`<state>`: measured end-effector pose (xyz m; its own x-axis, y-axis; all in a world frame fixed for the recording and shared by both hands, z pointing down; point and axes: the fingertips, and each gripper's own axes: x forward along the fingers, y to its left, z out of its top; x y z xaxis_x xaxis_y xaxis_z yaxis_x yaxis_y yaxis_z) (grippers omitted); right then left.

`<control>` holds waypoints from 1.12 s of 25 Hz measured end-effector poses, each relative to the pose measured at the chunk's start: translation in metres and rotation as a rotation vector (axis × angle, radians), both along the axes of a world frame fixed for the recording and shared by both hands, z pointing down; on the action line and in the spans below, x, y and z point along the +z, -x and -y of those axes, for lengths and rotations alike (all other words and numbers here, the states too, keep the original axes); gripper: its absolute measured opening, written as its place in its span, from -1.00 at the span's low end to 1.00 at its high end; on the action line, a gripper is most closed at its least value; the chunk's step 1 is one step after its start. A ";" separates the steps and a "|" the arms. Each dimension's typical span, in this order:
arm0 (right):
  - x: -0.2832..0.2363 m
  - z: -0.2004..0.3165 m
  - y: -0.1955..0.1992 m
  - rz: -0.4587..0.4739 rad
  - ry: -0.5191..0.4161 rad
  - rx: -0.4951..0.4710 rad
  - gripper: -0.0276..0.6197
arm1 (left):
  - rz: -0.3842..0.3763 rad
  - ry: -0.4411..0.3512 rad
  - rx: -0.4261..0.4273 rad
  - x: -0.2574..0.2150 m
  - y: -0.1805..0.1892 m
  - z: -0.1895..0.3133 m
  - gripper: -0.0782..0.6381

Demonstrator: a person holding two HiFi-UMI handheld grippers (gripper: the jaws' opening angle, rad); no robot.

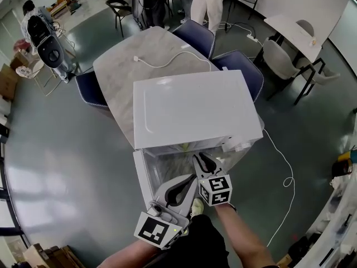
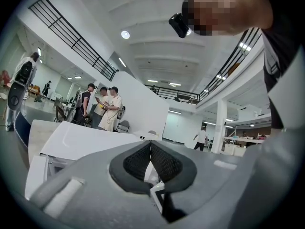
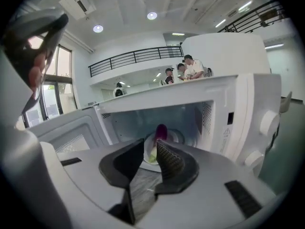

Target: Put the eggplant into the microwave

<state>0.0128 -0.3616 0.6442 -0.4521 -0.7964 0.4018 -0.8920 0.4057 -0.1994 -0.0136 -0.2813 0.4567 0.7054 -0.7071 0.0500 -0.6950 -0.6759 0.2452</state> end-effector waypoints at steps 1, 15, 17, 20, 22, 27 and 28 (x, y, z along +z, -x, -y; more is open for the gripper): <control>-0.010 -0.003 -0.002 0.009 -0.007 0.000 -0.65 | 0.002 0.004 -0.003 -0.001 0.000 0.000 -0.76; -0.139 -0.039 -0.011 0.060 -0.151 -0.044 -0.87 | 0.015 -0.006 -0.034 -0.027 -0.011 -0.011 -0.76; -0.156 -0.043 -0.012 0.071 -0.164 -0.051 -0.87 | 0.010 -0.020 -0.046 -0.036 -0.011 -0.011 -0.76; -0.182 -0.048 -0.018 0.076 -0.181 -0.052 -0.88 | 0.003 -0.049 -0.055 -0.052 -0.011 -0.011 -0.76; -0.197 -0.053 -0.023 0.076 -0.187 -0.048 -0.89 | 0.008 -0.067 -0.056 -0.061 -0.010 -0.015 -0.76; -0.228 -0.067 -0.020 0.077 -0.219 -0.078 -0.91 | -0.011 -0.082 -0.076 -0.078 -0.004 -0.022 -0.76; -0.233 -0.068 -0.019 0.078 -0.226 -0.085 -0.91 | -0.015 -0.085 -0.079 -0.081 -0.003 -0.022 -0.76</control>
